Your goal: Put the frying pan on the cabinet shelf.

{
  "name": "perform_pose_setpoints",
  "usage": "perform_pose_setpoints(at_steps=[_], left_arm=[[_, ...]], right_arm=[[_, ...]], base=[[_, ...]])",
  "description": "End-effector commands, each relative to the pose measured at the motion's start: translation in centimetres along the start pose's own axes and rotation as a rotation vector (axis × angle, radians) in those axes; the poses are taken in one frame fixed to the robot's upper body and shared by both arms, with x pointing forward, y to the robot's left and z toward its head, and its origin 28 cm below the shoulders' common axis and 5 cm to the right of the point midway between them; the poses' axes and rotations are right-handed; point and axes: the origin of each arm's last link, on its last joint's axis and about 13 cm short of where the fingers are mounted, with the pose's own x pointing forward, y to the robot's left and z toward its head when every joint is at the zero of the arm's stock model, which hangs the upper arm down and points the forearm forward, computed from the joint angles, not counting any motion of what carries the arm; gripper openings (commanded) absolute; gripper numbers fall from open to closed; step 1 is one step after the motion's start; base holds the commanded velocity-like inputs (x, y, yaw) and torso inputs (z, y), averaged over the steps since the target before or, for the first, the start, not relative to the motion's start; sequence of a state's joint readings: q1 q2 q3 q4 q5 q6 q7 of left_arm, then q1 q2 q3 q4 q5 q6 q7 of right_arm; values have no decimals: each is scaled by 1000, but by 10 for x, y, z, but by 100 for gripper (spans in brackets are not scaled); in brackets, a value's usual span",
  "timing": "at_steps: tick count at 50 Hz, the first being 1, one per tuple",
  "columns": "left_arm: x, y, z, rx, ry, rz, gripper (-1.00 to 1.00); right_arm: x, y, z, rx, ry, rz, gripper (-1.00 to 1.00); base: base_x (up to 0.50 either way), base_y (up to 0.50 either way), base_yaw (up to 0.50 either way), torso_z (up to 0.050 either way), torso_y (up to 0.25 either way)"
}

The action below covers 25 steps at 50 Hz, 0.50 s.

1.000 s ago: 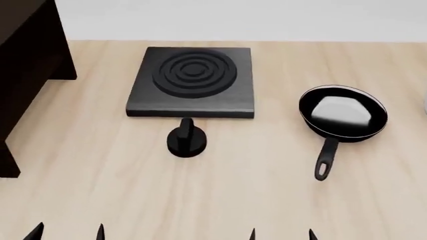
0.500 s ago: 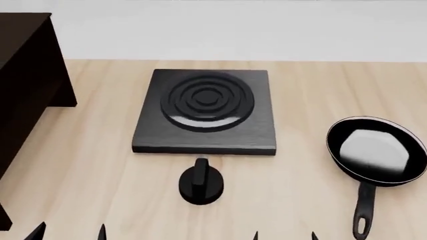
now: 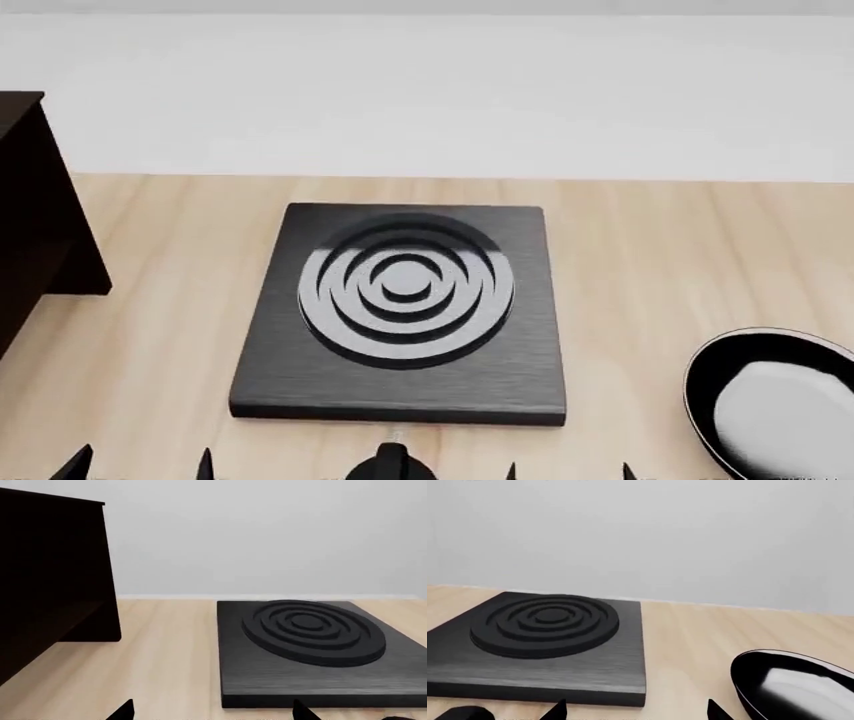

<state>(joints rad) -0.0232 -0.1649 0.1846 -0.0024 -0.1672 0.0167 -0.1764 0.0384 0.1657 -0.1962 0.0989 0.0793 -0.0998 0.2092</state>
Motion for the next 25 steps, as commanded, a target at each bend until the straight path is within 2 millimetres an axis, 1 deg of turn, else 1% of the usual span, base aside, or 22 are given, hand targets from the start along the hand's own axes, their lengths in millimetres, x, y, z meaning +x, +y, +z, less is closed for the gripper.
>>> perform_pose_setpoints(at_steps=[1,21,23,25], left_arm=[[-1,0,0,-3,4,0,100],[-2,-1,0,0,16,-12,100],[-2,-1,1,-9,5,-8,100],[-1,0,1,-10,4,-4,100]], right_arm=[[1,0,-3,0,2,3,100],[0,1,-2,8,3,5,100],[-2,1,1,11,8,2,100],[-3,2,5,16,9,-1,100]], base=[[500,0,0,0,0],[500,0,0,0,0],[428,0,0,0,0],[160,0,0,0,0]])
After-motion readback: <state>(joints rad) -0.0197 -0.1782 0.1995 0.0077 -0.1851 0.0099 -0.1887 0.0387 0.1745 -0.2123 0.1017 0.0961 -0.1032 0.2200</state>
